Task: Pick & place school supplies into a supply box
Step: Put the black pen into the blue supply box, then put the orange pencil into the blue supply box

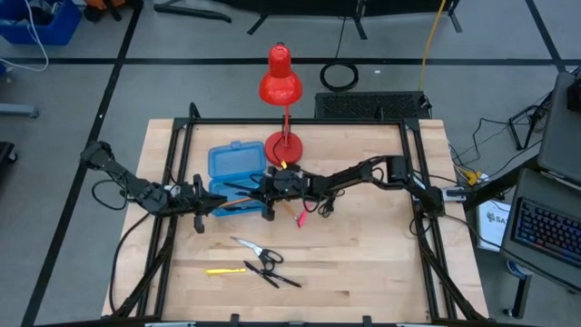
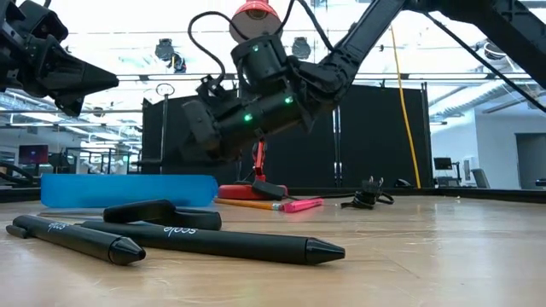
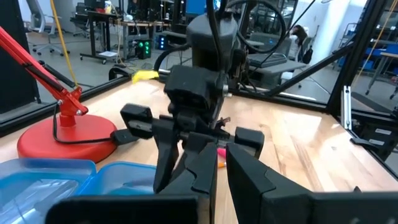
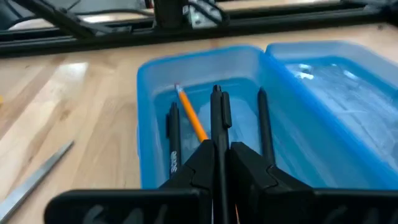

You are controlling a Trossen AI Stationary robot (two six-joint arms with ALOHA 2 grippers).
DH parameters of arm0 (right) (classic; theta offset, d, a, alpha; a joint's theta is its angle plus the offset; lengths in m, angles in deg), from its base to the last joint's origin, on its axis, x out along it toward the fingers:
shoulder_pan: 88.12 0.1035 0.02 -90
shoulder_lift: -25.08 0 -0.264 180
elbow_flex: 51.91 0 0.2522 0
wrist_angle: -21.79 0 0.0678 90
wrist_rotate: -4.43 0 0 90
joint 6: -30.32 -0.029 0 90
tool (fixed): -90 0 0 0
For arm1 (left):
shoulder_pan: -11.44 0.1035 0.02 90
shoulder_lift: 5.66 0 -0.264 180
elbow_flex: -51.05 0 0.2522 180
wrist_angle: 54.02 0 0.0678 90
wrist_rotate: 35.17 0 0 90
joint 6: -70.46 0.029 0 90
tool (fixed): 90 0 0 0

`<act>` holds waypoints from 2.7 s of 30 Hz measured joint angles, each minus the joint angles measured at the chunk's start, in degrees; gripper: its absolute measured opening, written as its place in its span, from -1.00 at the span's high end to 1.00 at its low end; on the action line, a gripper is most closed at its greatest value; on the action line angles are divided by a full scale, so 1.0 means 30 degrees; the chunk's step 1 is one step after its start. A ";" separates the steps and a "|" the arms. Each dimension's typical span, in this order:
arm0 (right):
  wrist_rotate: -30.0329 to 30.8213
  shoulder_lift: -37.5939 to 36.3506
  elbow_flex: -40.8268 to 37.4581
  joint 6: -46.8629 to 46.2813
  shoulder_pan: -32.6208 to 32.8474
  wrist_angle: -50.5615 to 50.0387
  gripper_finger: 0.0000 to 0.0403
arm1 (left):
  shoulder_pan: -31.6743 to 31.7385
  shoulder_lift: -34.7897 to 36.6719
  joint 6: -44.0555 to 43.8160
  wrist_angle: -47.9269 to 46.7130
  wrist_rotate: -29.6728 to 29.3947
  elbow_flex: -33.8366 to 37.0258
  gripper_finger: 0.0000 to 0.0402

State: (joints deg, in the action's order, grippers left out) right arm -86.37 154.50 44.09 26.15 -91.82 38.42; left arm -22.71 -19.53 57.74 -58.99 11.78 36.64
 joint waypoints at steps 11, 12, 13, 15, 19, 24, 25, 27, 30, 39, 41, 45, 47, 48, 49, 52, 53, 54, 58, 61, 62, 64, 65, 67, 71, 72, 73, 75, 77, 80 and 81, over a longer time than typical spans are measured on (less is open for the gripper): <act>-0.0276 -0.0015 0.0000 -0.0050 -0.0007 -0.0094 0.79 | -0.0003 -0.0007 -0.0010 -0.0027 0.0000 0.0000 0.81; -0.0276 -0.0015 0.0000 -0.0050 -0.0007 -0.0091 0.79 | 0.0000 -0.0007 -0.0017 -0.0027 0.0000 0.0000 0.81; -0.0276 -0.0015 0.0000 -0.0050 -0.0007 -0.0077 0.79 | 0.0000 -0.0007 -0.0017 -0.0041 0.0000 0.0000 0.81; -0.0276 -0.0015 0.0000 -0.0050 -0.0007 -0.0005 0.80 | 0.0000 -0.0007 -0.0017 -0.0034 0.0000 0.0000 0.81; -0.0269 -0.0015 0.0000 0.0118 -0.0007 0.0097 0.80 | -0.0004 -0.0007 -0.0024 -0.0035 0.0000 0.0000 0.81; -0.0269 -0.0022 0.0000 0.0103 0.0007 0.0468 0.68 | -0.0002 -0.0006 -0.0028 -0.0041 0.0007 0.0000 0.81; -0.0269 -0.0022 0.0000 0.0102 0.0008 0.0398 0.65 | -0.0003 -0.0007 -0.0024 -0.0034 0.0003 0.0000 0.81; -0.0269 -0.0022 0.0000 -0.0037 0.0015 0.0365 0.57 | 0.0000 -0.0007 -0.0032 -0.0048 0.0007 0.0000 0.81; 0.0057 -0.0022 0.0000 -0.0278 0.0015 0.0412 0.46 | 0.0000 -0.0007 -0.0046 -0.0049 0.0007 0.0000 0.81; 0.0321 -0.0022 0.0000 0.0023 0.0371 0.0503 0.36 | 0.0000 0.0000 -0.0294 -0.0218 0.0030 0.0000 0.81; 0.0565 -0.0022 0.0000 0.0134 0.0572 0.0518 0.38 | -0.0004 0.0000 -0.0391 -0.0353 0.0036 0.0000 0.81; 0.1816 -0.0176 -0.0059 0.0732 0.1082 0.0378 0.42 | -0.0007 -0.0003 -0.0633 -0.0594 0.0047 0.0000 0.81; 0.2651 -0.0246 -0.0060 0.0850 0.1359 0.0388 0.42 | 0.0000 -0.0007 -0.0813 -0.0633 0.0051 0.0000 0.81; 0.2887 -0.0304 -0.0058 0.0868 0.1497 0.0296 0.42 | -0.0001 -0.0006 -0.0819 -0.0646 0.0050 0.0000 0.81; 0.3128 -0.0403 -0.0058 0.0864 0.1629 0.0035 0.42 | -0.0003 -0.0004 -0.0828 -0.0647 0.0051 0.0000 0.81; 0.3707 -0.0488 -0.0073 0.0707 0.2019 -0.0523 0.42 | -0.0005 -0.0007 -0.1031 -0.0892 0.0053 0.0000 0.81; 0.4061 -0.0510 -0.0073 0.0633 0.2141 -0.0847 0.42 | 0.0000 -0.0007 -0.1120 -0.0941 0.0051 0.0000 0.81; 0.4411 -0.0512 -0.0073 0.0553 0.2280 -0.1135 0.43 | 0.0000 -0.0007 -0.1272 -0.0996 0.0052 0.0000 0.81; 0.5895 -0.0561 -0.0080 0.0423 0.2837 -0.2058 0.45 | 0.0000 -0.0007 -0.1511 -0.1084 0.0077 0.0000 0.81; 0.7336 -0.0668 -0.0080 0.0978 0.3360 -0.2061 0.46 | -0.0007 -0.0007 -0.1536 -0.1076 0.0304 0.0000 0.81; 0.7866 -0.0760 -0.0092 0.1201 0.3539 -0.2090 0.46 | -0.0007 -0.0007 -0.1540 -0.1079 0.0353 0.0000 0.81; 0.9066 -0.0877 -0.0095 0.1487 0.3865 -0.2040 0.46 | 0.0000 -0.0007 -0.1617 -0.1083 0.0372 0.0000 0.81; 0.9685 -0.1049 -0.0121 0.1564 0.4017 -0.2172 0.46 | 0.0000 -0.0007 -0.1699 -0.1090 0.0379 0.0000 0.81; 1.0653 -0.1272 -0.0351 0.1567 0.4310 -0.2260 0.46 | -0.0006 -0.0002 -0.1822 -0.1110 0.0373 0.0000 0.81; 1.2457 -0.1863 -0.1376 0.0194 0.4791 -0.2682 0.46 | -0.0007 0.0000 -0.1986 -0.1204 0.0386 0.0000 0.81; 1.2765 -0.2017 -0.1698 -0.0236 0.4884 -0.2547 0.46 | -0.0007 0.0000 -0.2022 -0.1269 0.0408 0.0000 0.81; 1.3086 -0.2351 -0.2231 -0.0632 0.4995 -0.2707 0.46 | 0.0000 0.0000 -0.2043 -0.1323 0.0401 0.0000 0.81; 1.3323 -0.2797 -0.3071 -0.1392 0.5165 -0.2517 0.46 | -0.0002 -0.0125 -0.2157 -0.1281 0.0352 0.0000 0.81; 1.3339 -0.3360 -0.4148 -0.2129 0.5332 -0.1925 0.46 | -0.0004 -0.0150 -0.2178 -0.1258 0.0342 0.0007 0.81; 1.3547 -0.4018 -0.5746 -0.3497 0.5528 -0.0939 0.46 | -0.0007 -0.0259 -0.2176 -0.1214 0.0263 0.0007 0.81; 1.3845 -0.4266 -0.6282 -0.4090 0.5611 -0.0969 0.47 | -0.0007 -0.0319 -0.2182 -0.0968 0.0216 0.0006 0.81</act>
State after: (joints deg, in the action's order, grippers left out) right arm -44.84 141.71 25.24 13.88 -74.99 35.52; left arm -22.73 -20.48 51.19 -61.90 12.43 36.66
